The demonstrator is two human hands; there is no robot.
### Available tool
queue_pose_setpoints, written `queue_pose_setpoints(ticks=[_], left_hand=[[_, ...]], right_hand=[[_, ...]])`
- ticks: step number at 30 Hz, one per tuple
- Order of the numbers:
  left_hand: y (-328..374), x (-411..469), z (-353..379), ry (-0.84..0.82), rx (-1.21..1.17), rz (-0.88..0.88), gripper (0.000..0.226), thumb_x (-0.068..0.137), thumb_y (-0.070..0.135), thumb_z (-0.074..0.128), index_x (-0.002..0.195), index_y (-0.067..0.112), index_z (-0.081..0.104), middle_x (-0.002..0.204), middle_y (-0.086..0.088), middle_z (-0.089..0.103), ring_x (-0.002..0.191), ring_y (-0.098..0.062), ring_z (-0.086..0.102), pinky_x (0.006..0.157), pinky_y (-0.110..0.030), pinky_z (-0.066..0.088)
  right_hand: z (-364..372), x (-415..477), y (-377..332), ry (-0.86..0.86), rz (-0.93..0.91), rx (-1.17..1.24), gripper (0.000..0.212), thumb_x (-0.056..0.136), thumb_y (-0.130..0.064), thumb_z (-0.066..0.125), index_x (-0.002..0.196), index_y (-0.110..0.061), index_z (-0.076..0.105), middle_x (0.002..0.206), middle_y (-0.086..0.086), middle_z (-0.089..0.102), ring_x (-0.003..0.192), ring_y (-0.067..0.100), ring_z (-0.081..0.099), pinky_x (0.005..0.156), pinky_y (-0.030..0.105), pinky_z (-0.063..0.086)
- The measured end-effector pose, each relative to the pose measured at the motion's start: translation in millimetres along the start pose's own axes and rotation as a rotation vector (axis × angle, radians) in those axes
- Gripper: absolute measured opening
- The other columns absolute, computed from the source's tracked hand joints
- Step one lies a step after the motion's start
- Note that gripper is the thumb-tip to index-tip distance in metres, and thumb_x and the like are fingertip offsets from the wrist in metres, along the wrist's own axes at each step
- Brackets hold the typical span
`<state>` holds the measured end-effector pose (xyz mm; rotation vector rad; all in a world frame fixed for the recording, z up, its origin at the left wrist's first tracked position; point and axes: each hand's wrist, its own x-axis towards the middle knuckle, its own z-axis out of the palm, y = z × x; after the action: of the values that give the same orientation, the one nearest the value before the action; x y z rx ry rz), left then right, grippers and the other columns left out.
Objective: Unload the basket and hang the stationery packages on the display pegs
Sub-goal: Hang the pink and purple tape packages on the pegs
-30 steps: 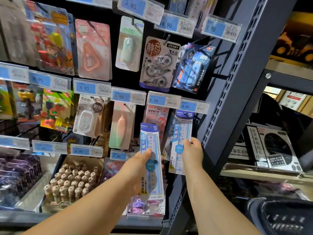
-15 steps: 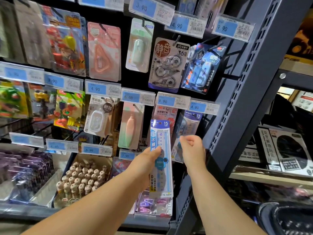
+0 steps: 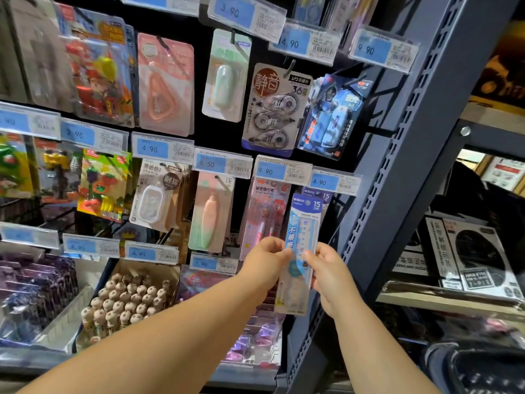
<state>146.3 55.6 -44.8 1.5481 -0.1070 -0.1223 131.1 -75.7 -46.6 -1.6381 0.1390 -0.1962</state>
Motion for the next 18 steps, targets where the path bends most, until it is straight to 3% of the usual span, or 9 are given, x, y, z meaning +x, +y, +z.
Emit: queue_pose_setpoints(ticks=[4,7,10,14,18], left_hand=[[6,11,13,0.025,0.080,0.049,0.005,0.092,0.021,0.065,0.089,0.018,0.063,0.093,-0.003,0.070,0.074,-0.014,0.060,0.068,-0.027,0.049],[8,20,20,0.052,0.096,0.056,0.007,0.091,0.022,0.065,0.085,0.020,0.062,0.094,-0.005,0.071,0.073,-0.015,0.058,0.067,-0.029,0.047],[8,28,23,0.077,0.094,0.061,0.006,0.093,0.021,0.064,0.088,0.018,0.063,0.093,-0.006,0.070,0.069,-0.014,0.057,0.062,-0.026,0.047],[6,37,26,0.109,0.143,0.070,0.010,0.092,0.022,0.064,0.082,0.022,0.061,0.095,-0.007,0.071,0.072,-0.016,0.057,0.069,-0.036,0.052],[3,43,27,0.103,0.173,0.095,0.008,0.094,0.023,0.061,0.086,0.022,0.059,0.085,0.002,0.064,0.062,-0.010,0.049,0.052,-0.022,0.039]], right_hand=[[-5,5,0,0.122,-0.048,0.057,0.020,0.101,-0.013,0.050,0.110,-0.025,0.063,0.103,-0.001,0.072,0.095,0.018,0.069,0.084,0.040,0.056],[-7,13,0,0.206,-0.086,0.005,0.020,0.100,-0.017,0.052,0.096,-0.034,0.062,0.099,-0.003,0.071,0.089,0.016,0.069,0.080,0.039,0.057],[-4,22,1,0.253,-0.093,-0.038,0.015,0.099,-0.021,0.053,0.104,-0.033,0.062,0.104,-0.003,0.071,0.091,0.017,0.069,0.077,0.039,0.058],[-1,29,5,0.315,-0.079,-0.068,0.016,0.099,-0.022,0.053,0.112,-0.028,0.059,0.105,-0.004,0.068,0.092,0.015,0.067,0.082,0.042,0.059],[0,34,7,0.338,-0.084,-0.098,0.023,0.100,-0.024,0.051,0.123,-0.024,0.057,0.111,-0.003,0.066,0.093,0.011,0.065,0.079,0.035,0.058]])
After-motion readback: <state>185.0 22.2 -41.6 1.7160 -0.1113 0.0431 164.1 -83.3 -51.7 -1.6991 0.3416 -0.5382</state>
